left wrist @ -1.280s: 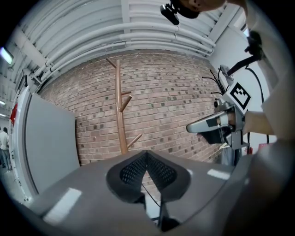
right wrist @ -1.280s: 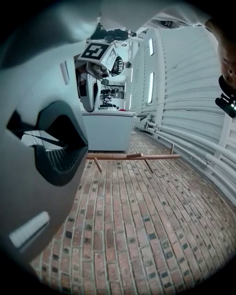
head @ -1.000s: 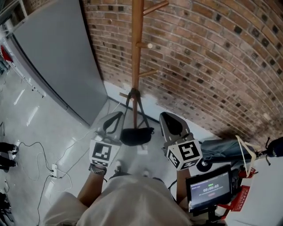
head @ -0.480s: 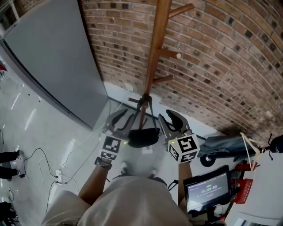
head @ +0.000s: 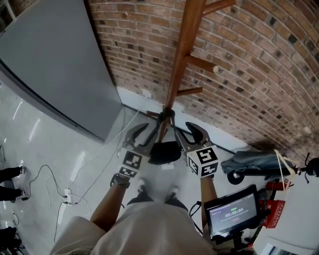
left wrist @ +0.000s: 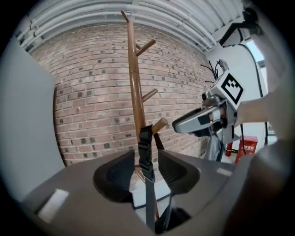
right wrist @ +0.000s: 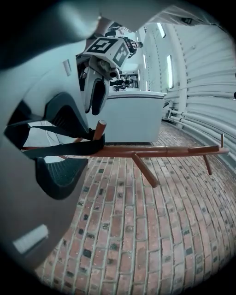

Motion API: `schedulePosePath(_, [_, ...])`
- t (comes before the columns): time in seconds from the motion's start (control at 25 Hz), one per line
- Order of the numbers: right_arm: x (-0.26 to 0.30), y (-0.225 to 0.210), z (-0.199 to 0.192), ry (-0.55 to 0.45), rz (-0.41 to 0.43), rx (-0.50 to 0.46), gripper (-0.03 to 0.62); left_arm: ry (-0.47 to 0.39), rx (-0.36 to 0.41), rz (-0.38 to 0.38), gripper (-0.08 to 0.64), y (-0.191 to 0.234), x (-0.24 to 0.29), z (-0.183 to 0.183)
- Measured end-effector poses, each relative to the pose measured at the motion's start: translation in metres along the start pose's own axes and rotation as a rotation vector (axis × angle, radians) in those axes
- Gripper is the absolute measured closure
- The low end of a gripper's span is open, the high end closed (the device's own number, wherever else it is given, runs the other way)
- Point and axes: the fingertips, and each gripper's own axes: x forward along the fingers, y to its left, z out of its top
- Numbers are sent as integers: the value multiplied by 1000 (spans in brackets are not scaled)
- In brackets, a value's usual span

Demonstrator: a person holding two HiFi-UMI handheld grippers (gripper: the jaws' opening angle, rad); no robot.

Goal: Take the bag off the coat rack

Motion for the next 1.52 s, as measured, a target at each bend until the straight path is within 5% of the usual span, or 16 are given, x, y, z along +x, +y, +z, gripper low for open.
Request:
schedulePosePath(0.96, [68,1,-71,190,69,-11,411,201,-67,-72,367,-20,68,-118])
schedulePosePath(1.52, [79,1,-72,179,30,8,505,203,-97,-37,506,-11,72,-125])
